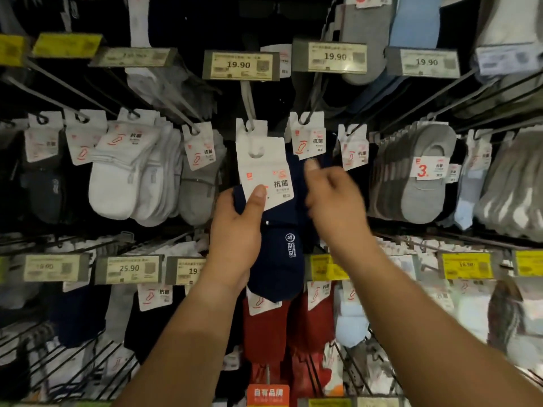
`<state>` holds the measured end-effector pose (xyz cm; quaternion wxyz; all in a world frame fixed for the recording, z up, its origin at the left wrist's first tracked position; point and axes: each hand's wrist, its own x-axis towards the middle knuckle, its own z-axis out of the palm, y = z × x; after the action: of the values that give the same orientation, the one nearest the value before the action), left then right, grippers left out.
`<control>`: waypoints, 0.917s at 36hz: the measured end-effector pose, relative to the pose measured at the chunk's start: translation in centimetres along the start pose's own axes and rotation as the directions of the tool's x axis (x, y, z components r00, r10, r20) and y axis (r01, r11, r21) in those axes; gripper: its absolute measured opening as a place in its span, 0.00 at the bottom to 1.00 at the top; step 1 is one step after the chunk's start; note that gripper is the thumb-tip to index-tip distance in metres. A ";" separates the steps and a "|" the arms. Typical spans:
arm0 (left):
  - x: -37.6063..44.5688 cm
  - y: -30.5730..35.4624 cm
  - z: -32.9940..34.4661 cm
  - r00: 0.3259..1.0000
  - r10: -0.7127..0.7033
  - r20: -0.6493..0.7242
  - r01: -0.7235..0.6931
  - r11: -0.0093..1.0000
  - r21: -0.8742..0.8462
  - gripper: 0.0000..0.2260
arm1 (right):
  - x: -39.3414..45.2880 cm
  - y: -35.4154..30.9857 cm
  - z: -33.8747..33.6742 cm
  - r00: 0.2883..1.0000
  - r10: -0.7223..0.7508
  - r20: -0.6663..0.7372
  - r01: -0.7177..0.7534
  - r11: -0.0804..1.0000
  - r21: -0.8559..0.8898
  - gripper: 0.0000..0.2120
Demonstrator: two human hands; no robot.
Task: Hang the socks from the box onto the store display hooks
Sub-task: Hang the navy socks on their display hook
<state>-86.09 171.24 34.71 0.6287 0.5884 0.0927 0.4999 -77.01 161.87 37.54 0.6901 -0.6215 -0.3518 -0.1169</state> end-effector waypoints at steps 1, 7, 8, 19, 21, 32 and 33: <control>0.0 0.0 0.3 1.000 -0.016 0.024 0.016 0.999 -0.029 0.13 | -1.0 0.1 0.5 0.999 0.018 0.032 -0.018 1.000 0.001 0.19; -0.5 -0.1 1.4 0.994 -0.079 0.082 0.089 0.988 -0.128 0.17 | -2.3 0.5 1.1 0.999 0.032 0.023 -0.033 0.998 0.060 0.21; -0.4 -0.1 1.4 0.993 -0.081 0.088 0.092 0.988 -0.127 0.17 | -2.2 0.6 1.0 0.999 0.031 0.024 -0.033 0.996 0.079 0.21; -0.7 0.5 1.7 0.998 -0.058 0.019 0.061 0.977 -0.204 0.15 | -2.8 1.3 1.0 0.984 0.171 0.060 -0.181 0.934 0.307 0.24; -0.7 0.7 1.6 0.999 -0.032 0.020 0.036 0.971 -0.236 0.18 | -3.1 1.3 0.8 0.968 0.209 0.139 -0.246 0.901 0.358 0.25; -0.3 0.0 1.4 0.995 -0.071 0.068 0.087 0.956 -0.279 0.10 | -2.9 0.8 -0.4 0.963 0.191 0.189 -0.264 0.800 0.539 0.11; -0.2 0.0 1.4 0.996 -0.067 0.063 0.082 0.957 -0.277 0.11 | -2.8 1.0 -0.4 0.966 0.189 0.174 -0.253 0.810 0.528 0.10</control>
<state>-85.16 170.22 35.00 0.7259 0.5030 0.0266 0.4684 -78.30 160.92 35.04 0.8264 -0.4411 -0.3341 0.1048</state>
